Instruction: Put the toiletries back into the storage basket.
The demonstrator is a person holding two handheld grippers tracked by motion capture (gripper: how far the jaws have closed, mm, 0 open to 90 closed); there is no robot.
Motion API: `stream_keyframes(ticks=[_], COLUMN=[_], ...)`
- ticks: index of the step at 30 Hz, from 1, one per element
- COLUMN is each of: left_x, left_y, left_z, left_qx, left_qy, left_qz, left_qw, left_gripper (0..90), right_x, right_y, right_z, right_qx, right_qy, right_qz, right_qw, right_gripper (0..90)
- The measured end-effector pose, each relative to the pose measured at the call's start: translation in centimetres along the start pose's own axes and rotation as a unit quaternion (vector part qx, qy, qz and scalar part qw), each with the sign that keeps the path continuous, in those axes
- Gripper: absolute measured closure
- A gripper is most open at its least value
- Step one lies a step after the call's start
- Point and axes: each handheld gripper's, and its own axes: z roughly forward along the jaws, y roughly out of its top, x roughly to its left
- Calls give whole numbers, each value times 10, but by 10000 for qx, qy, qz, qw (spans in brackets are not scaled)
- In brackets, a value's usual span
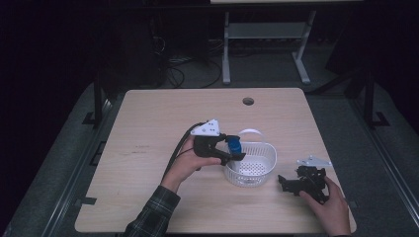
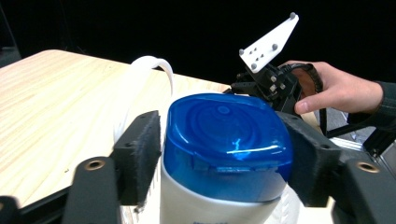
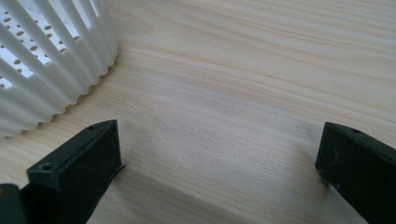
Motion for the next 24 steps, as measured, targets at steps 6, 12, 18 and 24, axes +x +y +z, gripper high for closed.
stream_keyframes(ticks=[6, 12, 18, 24], left_x=[-1, -3, -4, -6], left_y=[4, 8, 8, 4], left_z=[-8, -21, -35, -58], left_qx=[-13, 50, 207, 315], left_qy=[81, 186, 314, 617], left_qz=[23, -16, -29, -29], left_qw=[10000, 9998, 9993, 9976], left_gripper=[256, 245, 224, 218], right_x=[0, 0, 0, 0], right_y=[0, 0, 0, 0], right_z=[0, 0, 0, 0], right_qx=[-4, -9, -4, -4], right_qy=[-1, -4, 4, 8], right_qz=[0, 5, -2, -1], right_qw=[10000, 10000, 10000, 10000], right_gripper=[0, 0, 0, 0])
